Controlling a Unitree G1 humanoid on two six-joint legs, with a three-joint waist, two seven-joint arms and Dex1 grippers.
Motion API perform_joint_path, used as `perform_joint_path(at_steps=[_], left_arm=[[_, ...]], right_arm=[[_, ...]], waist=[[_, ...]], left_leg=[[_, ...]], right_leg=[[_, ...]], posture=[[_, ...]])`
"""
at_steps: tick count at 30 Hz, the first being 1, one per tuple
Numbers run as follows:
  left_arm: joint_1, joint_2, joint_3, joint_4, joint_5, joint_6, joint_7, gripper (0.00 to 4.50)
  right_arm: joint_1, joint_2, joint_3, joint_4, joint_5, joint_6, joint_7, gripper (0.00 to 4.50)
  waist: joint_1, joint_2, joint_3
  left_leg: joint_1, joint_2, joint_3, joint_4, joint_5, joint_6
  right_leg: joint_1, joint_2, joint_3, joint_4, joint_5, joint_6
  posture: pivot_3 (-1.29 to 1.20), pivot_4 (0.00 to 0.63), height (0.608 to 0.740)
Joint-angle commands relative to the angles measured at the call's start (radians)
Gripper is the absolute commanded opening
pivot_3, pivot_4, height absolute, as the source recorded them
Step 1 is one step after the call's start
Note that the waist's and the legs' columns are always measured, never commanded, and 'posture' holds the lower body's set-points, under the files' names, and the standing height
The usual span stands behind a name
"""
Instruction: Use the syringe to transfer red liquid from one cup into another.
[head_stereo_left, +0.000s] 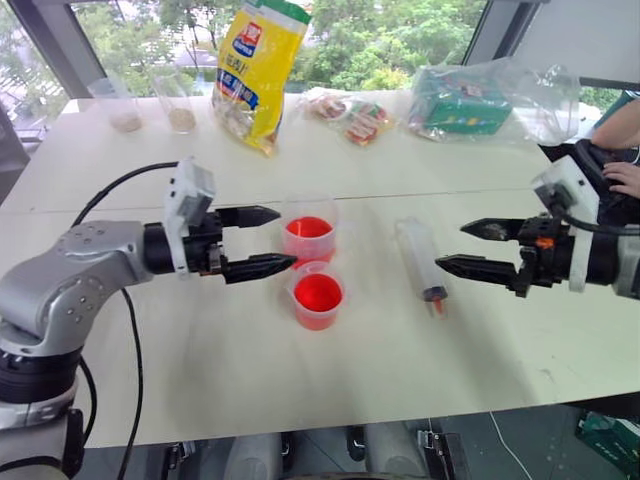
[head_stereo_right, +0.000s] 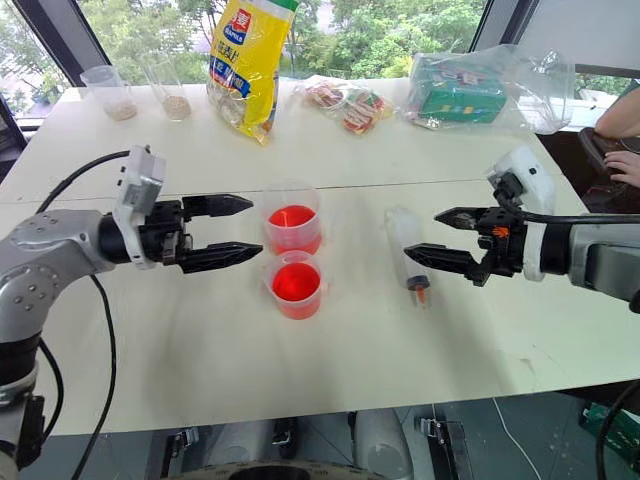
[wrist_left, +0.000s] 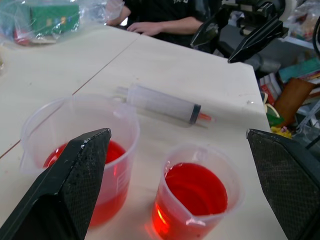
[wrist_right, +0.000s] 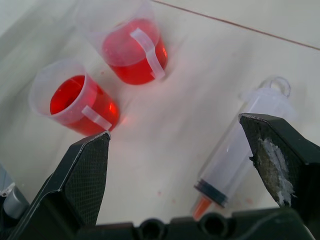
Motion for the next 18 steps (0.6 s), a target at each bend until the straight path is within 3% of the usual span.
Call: perform_joint_path(at_steps=[1, 18], left_arm=[[-0.003, 0.030, 0.050, -0.025, -0.027, 0.007, -0.007, 4.50], [-0.029, 0.047, 0.064, -0.008, -0.041, 0.020, 0.012, 4.50]], right_arm=[[-0.017, 0.000, -0.016, -0.016, 0.028, 0.002, -0.007, 4.47], [-0.122, 0.078, 0.073, -0.010, 0.086, 0.096, -0.179, 4.47]], waist=[[0.000, 0.000, 0.000], [0.000, 0.000, 0.000]], left_leg=[[0.000, 0.000, 0.000, 0.000, 0.000, 0.000], [0.000, 0.000, 0.000, 0.000, 0.000, 0.000]], right_leg=[[0.000, 0.000, 0.000, 0.000, 0.000, 0.000], [0.000, 0.000, 0.000, 0.000, 0.000, 0.000]], posture=[[0.00, 0.150, 0.740], [0.00, 0.150, 0.740]])
